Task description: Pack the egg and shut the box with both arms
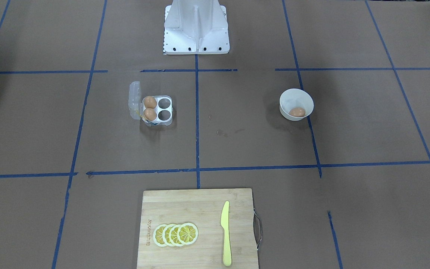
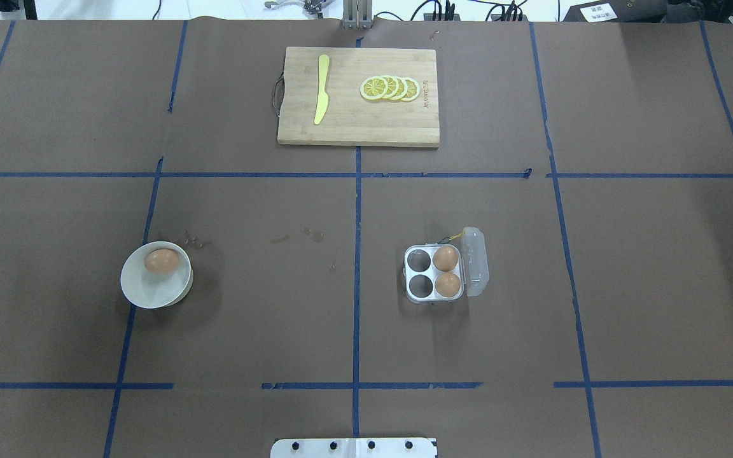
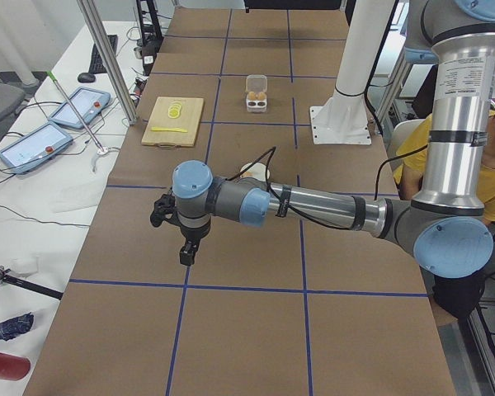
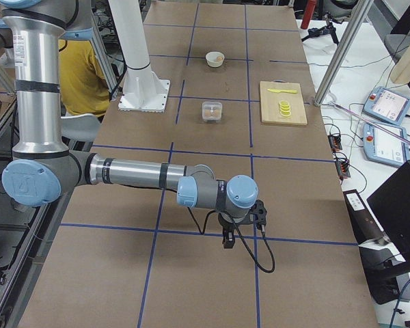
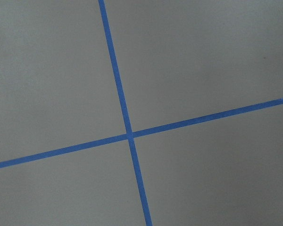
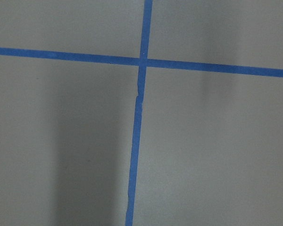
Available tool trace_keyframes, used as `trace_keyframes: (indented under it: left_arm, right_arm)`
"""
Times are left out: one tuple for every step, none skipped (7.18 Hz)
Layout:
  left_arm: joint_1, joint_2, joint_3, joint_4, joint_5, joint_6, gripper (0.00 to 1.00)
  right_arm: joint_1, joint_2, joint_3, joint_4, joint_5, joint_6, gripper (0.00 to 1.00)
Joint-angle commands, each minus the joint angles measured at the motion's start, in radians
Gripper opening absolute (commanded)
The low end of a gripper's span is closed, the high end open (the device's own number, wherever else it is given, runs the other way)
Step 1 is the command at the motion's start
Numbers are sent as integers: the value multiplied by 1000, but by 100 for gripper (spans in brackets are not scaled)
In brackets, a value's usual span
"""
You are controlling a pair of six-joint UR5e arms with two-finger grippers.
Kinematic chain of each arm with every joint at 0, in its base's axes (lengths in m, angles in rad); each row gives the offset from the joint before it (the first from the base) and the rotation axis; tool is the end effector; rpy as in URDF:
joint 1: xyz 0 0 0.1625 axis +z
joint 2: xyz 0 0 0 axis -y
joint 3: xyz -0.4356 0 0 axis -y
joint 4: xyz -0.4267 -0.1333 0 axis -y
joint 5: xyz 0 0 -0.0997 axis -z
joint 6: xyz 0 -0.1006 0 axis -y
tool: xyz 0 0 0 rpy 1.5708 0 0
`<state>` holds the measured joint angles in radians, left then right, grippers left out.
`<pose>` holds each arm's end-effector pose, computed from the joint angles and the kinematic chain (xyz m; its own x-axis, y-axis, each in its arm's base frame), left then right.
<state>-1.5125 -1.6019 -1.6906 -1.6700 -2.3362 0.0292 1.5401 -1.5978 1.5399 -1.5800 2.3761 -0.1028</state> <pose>-0.0315 -0.5527 0.5794 0.7079 0.2414 -0.6638 -0.0771 0.9606 0.2670 0.0451 -0.5107 0.6989 0.6872 -0.0754 0.7225 0.1017 0.9948 0.0071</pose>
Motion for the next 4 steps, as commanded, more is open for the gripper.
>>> trace_keyframes:
  left_arm:
    - [0, -7, -53, -10, -6, -9, 100]
    - [2, -21, -69, -14, -9, -11, 100]
    - [2, -54, -69, -34, -6, -12, 100]
    - [2, -47, -64, -163, -8, -15, 100]
  right_arm:
    - [0, 2, -1, 0, 0, 0, 100]
    - [0, 2, -4, 0, 0, -1, 100]
    - [0, 2, -4, 0, 0, 0, 100]
    - [0, -1, -1, 0, 0, 0, 100]
